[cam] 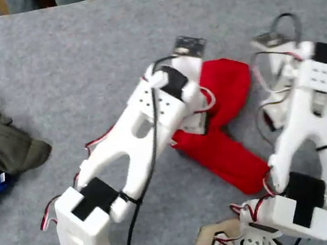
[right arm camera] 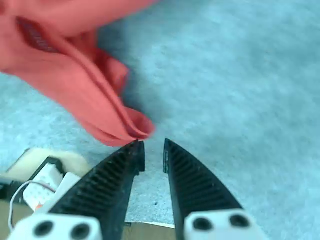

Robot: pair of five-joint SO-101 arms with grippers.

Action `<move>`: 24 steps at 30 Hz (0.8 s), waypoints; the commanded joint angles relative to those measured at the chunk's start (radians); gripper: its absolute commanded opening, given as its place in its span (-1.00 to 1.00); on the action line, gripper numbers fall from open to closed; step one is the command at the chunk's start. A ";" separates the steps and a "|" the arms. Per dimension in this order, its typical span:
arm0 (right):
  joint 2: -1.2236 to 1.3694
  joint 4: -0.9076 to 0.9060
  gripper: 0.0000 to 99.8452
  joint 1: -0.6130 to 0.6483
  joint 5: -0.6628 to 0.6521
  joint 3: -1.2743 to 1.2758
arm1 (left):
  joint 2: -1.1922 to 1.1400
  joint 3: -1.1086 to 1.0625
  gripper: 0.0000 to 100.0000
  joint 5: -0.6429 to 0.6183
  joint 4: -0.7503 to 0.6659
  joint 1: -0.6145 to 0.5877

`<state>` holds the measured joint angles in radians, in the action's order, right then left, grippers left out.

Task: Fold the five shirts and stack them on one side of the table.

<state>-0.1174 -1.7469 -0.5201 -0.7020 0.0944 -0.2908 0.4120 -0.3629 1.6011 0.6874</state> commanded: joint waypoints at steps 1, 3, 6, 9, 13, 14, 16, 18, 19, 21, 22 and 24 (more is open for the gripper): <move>-0.039 0.041 -0.86 -0.094 -0.006 -0.062 | -0.026 -0.005 -0.51 -0.100 -0.094 0.033; -0.039 0.069 -0.86 -0.110 -0.006 -0.067 | -0.081 -0.018 -0.44 -0.163 -0.133 0.038; -0.039 0.106 -0.86 -0.106 -0.006 -0.064 | -0.161 -0.018 -0.40 -0.213 -0.144 0.039; -0.038 0.173 -0.86 -0.097 0.040 -0.062 | -0.226 -0.028 -0.51 -0.150 -0.135 0.033; -0.036 0.382 -0.86 -0.057 0.124 -0.045 | -0.272 -0.022 -0.97 0.008 -0.043 0.027; -0.033 0.446 -0.86 -0.035 0.141 -0.030 | -0.272 -0.028 -0.93 0.041 -0.014 0.019; -0.024 0.552 -0.86 0.032 0.163 0.010 | -0.272 -0.021 -0.95 0.098 0.061 -0.001; -0.010 0.605 -0.85 0.115 0.155 0.036 | -0.258 -0.022 -0.94 0.172 0.121 -0.036; 0.001 0.614 -0.84 0.161 0.164 0.036 | -0.239 -0.030 -0.95 0.215 0.146 -0.059; 0.027 0.614 -0.73 0.255 0.192 0.035 | -0.187 -0.076 -0.94 0.292 0.158 -0.120; 0.042 0.618 -0.66 0.298 0.229 0.027 | -0.150 -0.108 -0.94 0.330 0.158 -0.157; 0.090 0.618 -0.51 0.370 0.322 0.001 | -0.057 -0.188 -0.94 0.417 0.158 -0.236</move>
<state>-0.0560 -1.1500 -0.2608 -0.4795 0.1327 -0.4964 0.2954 -0.0637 1.7377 0.5554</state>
